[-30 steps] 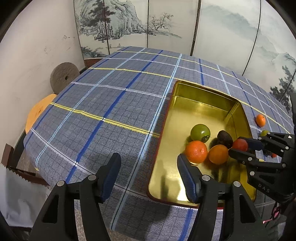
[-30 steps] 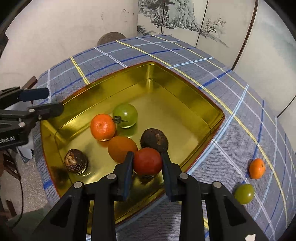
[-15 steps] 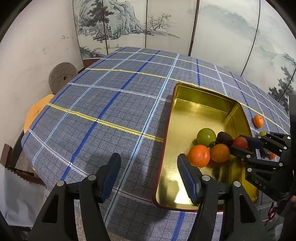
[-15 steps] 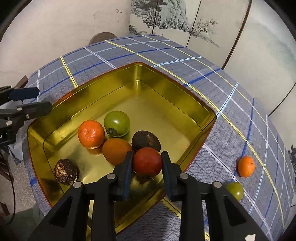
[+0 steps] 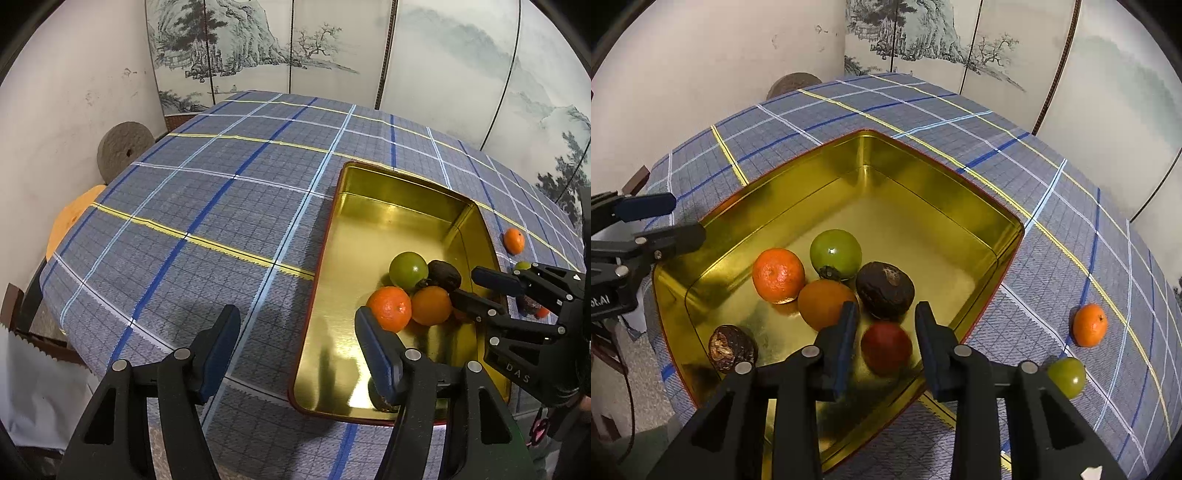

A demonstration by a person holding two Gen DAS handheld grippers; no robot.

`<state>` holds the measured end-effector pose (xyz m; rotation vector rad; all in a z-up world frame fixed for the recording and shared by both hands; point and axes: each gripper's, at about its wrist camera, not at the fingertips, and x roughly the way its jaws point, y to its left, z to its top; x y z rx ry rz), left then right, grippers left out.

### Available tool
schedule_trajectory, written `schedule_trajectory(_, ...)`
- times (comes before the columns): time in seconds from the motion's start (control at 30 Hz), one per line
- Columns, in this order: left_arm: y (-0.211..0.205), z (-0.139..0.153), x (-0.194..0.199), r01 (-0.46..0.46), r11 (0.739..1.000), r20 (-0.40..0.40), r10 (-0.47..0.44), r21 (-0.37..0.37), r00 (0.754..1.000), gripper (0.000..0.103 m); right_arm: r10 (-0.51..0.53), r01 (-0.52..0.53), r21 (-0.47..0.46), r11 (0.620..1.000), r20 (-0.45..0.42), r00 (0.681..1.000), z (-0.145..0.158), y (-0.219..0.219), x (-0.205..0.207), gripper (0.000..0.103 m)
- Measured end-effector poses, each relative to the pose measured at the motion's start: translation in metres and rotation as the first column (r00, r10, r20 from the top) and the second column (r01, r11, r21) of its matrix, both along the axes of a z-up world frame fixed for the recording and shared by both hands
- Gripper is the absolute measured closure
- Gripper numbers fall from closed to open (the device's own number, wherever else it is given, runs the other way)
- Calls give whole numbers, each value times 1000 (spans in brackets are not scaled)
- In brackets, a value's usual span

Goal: Organize fruits
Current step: 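Lower the red tomato into the gold tin and open the right gripper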

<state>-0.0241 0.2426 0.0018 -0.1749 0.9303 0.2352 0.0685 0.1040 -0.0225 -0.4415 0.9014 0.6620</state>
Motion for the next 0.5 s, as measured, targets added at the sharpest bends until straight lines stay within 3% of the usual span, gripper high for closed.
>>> schedule_trajectory(0.23,-7,1,2,3,1000,10,-2,-7,1000,37,6,-5,58,998,-14,1000,8,-6,-7,54)
schedule_trajectory(0.5,-31,9,9,43,999,28,-42,-25,999,37,-44,42,148,988,12,999,33,-48,-16,54)
